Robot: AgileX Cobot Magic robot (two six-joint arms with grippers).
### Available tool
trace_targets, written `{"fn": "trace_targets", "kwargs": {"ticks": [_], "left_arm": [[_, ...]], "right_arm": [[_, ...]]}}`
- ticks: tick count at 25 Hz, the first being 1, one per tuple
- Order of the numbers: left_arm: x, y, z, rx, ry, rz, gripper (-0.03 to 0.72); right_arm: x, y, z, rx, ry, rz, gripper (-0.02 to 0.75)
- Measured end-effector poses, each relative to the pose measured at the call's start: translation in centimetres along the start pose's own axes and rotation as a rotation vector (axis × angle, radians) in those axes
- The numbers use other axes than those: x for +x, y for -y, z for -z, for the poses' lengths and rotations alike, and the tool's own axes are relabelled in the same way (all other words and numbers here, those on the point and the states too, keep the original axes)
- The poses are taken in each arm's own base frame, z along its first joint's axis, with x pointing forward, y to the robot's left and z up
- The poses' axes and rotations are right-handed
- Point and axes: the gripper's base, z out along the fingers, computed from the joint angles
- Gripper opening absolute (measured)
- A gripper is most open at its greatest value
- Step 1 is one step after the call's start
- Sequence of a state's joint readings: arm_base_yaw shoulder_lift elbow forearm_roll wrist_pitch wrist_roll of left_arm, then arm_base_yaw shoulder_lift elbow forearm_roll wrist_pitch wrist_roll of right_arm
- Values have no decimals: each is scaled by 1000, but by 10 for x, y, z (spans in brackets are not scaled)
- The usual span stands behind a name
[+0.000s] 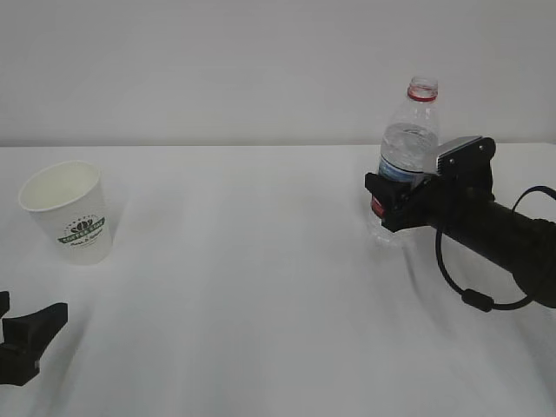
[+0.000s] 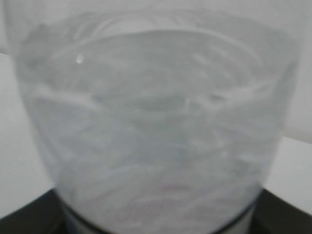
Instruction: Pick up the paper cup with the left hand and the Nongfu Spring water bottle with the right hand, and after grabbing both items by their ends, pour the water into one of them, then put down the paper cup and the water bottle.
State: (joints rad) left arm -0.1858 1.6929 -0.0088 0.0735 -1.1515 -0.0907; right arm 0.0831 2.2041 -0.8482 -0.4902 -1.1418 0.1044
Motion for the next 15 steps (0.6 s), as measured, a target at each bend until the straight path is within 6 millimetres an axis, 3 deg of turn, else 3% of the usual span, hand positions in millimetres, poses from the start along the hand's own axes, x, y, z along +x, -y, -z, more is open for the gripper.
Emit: {"fn": "trace_targets", "kwargs": {"ticks": [8,15], "left_arm": [[0,0,0,0,0,-1,579],[0,0,0,0,0,-2,579]], "right_arm": [[-1,-1,0,-15,2,4,454],[-21,-4,12,-14,-15,31,452]]}}
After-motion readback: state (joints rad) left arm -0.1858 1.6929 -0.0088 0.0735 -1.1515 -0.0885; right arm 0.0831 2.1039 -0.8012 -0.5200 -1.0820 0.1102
